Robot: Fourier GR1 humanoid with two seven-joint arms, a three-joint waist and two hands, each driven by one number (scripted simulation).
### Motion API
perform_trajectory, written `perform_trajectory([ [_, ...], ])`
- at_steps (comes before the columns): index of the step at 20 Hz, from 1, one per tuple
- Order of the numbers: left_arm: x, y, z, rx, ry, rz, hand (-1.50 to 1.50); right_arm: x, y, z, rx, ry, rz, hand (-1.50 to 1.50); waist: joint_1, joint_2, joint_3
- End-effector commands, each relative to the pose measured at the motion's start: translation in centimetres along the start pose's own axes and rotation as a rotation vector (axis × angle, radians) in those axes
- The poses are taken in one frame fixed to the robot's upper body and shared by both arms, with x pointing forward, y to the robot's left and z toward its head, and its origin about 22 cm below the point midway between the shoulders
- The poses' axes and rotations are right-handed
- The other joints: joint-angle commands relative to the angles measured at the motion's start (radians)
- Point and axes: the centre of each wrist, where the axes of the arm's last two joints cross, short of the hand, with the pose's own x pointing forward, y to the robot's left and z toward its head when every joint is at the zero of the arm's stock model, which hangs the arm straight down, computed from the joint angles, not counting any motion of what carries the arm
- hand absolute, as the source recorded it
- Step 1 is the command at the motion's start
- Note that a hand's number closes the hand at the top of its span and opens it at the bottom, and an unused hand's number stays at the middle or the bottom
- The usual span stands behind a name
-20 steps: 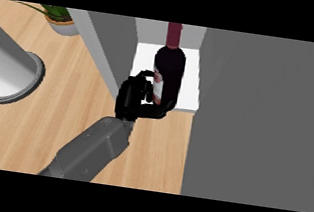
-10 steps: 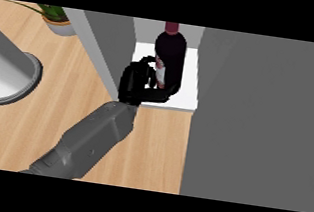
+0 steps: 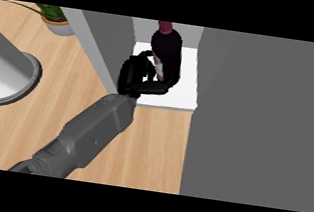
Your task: Pick up the wine, place it into the cabinet and close the cabinet
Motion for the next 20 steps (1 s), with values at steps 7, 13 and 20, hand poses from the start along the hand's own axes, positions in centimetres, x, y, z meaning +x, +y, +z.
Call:
perform_trajectory([
  [7,-0.6,2.4,-0.7,0.056,0.014,-0.026,1.5,0.8,-0.1,-0.7,0.019,0.0,-0.01,-1.5,-0.009,0.006,-0.001],
  [13,0.3,1.6,-1.4,0.128,-0.069,-0.003,1.5,-0.8,0.2,-1.1,0.025,0.001,0.008,-1.5,-0.01,0.006,-0.001],
  [20,-0.3,2.9,-0.9,0.089,-0.181,-0.015,-1.5,0.1,-1.1,0.6,0.006,-0.018,0.008,-1.5,0.005,-0.001,0.0],
])
